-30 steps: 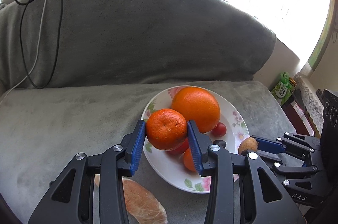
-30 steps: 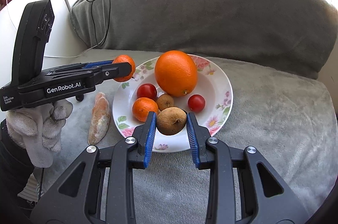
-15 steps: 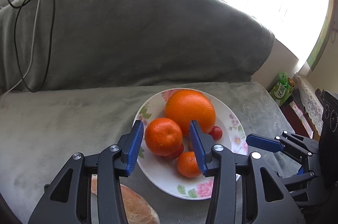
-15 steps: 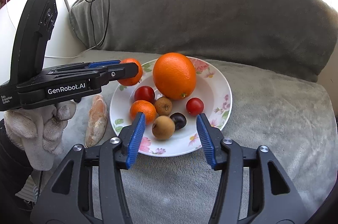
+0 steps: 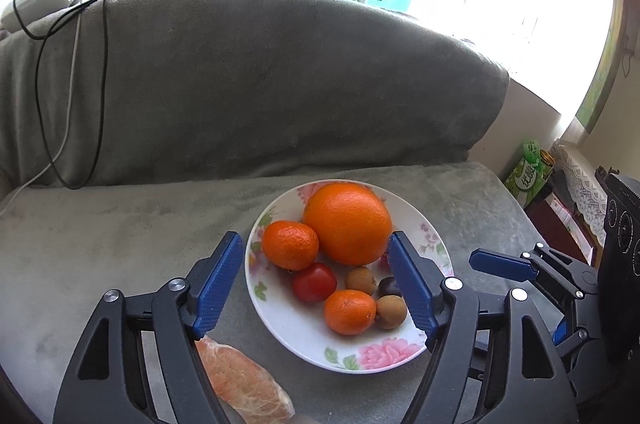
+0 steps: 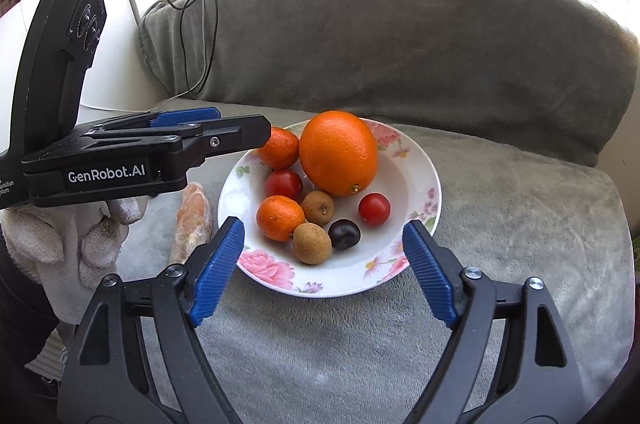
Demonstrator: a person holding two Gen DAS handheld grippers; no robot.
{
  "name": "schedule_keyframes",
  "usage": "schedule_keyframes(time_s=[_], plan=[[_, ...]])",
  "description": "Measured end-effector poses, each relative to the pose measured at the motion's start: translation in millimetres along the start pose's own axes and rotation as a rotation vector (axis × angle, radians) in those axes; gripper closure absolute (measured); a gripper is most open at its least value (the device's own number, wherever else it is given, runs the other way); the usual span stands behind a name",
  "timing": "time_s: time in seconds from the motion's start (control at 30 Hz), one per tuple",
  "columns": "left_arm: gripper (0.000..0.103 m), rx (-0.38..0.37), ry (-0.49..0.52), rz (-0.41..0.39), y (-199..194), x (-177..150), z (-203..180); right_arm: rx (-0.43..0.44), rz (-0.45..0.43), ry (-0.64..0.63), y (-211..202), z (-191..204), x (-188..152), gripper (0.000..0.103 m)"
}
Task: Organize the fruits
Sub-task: 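Move both grippers back toward the black plum and grapefruit segment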
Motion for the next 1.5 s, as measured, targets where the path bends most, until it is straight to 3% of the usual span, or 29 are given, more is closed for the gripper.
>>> schedule_keyframes(time_s=[0.13,0.97,1.5], plan=[[0.022,0.011,0.001,-0.008,-1.9,0.8,-2.6,-0.010,-0.011,-0.007,-3.8,2.0,1.0,0.005],[0.022,0.039,0.006,-0.074,-38.2,0.3,-4.3,-0.092,-0.053,-0.050,-20.4,18.8,4.2,0.005],[0.022,0.090,-0.006,-0.126,-73.0,-5.8,15.1,-0.058,-0.064,-0.021,-24.5,33.4,3.8,0.005]])
Point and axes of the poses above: each gripper's, at about its wrist camera, not at the fingertips, and y roughly the way its jaws point, z to its left, x to its top, the point moved 3 cm from there along y, roughly the way its jaws point, and after that the axes turned 1 degree about -z, right-handed, at the moved point
